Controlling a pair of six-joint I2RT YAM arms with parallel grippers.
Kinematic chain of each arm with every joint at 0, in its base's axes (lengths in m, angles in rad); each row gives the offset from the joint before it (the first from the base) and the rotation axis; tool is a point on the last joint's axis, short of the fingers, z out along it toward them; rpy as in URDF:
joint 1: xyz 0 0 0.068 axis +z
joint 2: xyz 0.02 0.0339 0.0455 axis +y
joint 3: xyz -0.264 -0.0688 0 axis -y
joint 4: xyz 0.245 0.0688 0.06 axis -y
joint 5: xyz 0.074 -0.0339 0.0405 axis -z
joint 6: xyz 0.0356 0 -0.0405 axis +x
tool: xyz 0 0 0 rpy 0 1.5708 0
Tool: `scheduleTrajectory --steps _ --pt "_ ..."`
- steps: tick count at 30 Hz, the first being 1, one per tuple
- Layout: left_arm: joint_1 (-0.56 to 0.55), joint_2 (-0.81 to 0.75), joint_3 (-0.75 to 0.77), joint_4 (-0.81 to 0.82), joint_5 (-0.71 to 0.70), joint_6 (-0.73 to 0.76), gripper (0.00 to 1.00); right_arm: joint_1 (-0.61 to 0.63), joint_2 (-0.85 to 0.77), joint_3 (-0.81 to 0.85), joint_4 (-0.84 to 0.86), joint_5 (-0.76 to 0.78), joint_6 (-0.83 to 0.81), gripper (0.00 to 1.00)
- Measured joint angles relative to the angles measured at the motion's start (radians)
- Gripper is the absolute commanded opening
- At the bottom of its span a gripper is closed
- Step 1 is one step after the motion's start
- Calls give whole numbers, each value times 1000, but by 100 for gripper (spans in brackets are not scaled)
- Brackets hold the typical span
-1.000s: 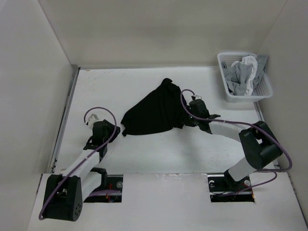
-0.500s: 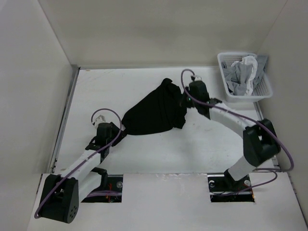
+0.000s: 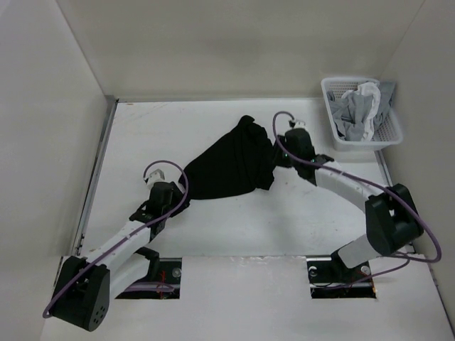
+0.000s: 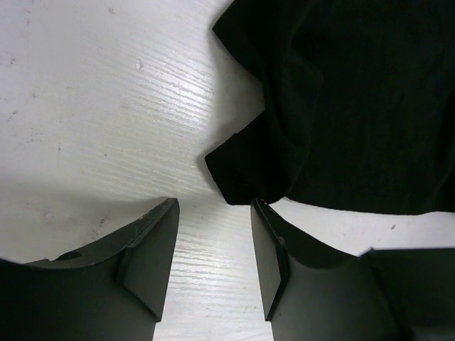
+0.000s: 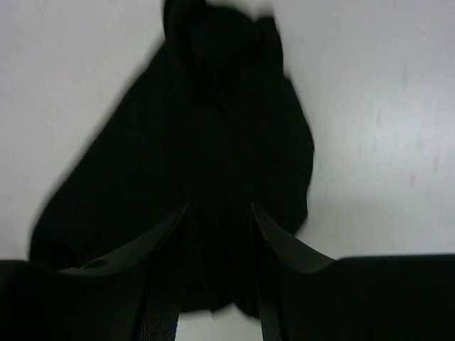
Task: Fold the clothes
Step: Flatten the tank top out
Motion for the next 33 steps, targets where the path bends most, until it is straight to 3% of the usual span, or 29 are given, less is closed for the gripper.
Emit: scheduleTrajectory --steps 3,6,16,18,21,25,29,33 --pt "-46 4 13 -22 -58 6 44 62 -92 -211 -1 -6 22 45" --pt "-88 -8 19 -35 -117 9 45 80 -108 -317 2 -7 42 46" --pt "-175 -37 20 -38 -204 10 42 81 -33 -357 131 -64 89 40" --pt "-188 -59 20 -39 -222 11 43 81 -12 -357 150 -82 95 33" --pt "-195 -76 20 -36 -242 13 46 81 11 -357 165 -100 103 12" --pt "-195 -47 20 -19 -253 16 48 81 2 -355 167 -100 113 6" --pt "-197 -16 20 3 -255 23 48 66 -18 -258 111 -95 102 5" --pt "-195 25 46 18 -255 36 48 5 89 77 66 -91 69 5"
